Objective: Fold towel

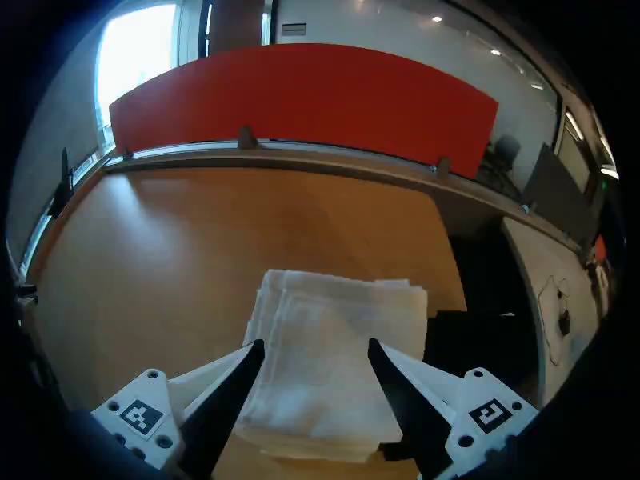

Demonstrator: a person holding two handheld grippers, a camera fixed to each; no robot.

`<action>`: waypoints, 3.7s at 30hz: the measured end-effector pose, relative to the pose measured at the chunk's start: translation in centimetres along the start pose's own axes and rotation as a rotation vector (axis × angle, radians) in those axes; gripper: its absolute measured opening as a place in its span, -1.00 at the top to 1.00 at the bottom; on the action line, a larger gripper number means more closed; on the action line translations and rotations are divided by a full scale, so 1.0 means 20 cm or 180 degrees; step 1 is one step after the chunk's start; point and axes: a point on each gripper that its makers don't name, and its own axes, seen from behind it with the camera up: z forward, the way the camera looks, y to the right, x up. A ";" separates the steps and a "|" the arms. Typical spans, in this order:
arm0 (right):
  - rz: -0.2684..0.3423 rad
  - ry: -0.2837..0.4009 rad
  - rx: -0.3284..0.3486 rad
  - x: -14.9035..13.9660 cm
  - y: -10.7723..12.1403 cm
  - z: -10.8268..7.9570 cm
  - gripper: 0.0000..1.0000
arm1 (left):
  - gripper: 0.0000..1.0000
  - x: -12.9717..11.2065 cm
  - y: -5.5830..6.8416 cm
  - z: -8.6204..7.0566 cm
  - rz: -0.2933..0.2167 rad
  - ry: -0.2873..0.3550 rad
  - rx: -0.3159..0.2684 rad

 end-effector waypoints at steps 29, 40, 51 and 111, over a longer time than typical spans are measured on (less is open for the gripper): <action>-0.0015 -0.0137 0.0049 0.05 0.02 0.21 -1.00 | -0.92 -0.03 -0.04 0.00 -0.0031 -0.0066 0.0080; 0.0008 -0.0149 0.0052 0.04 0.03 0.23 -1.00 | -0.92 -0.04 -0.05 -0.01 -0.0042 -0.0063 0.0097; -0.0001 -0.0022 0.0035 0.09 0.01 0.12 -1.00 | -0.92 -0.02 -0.05 -0.01 -0.0060 -0.0019 0.0073; 0.0472 0.2113 -0.0725 0.21 -0.30 -0.88 -1.00 | -0.92 0.95 -0.39 -0.31 -0.0022 0.1749 0.0322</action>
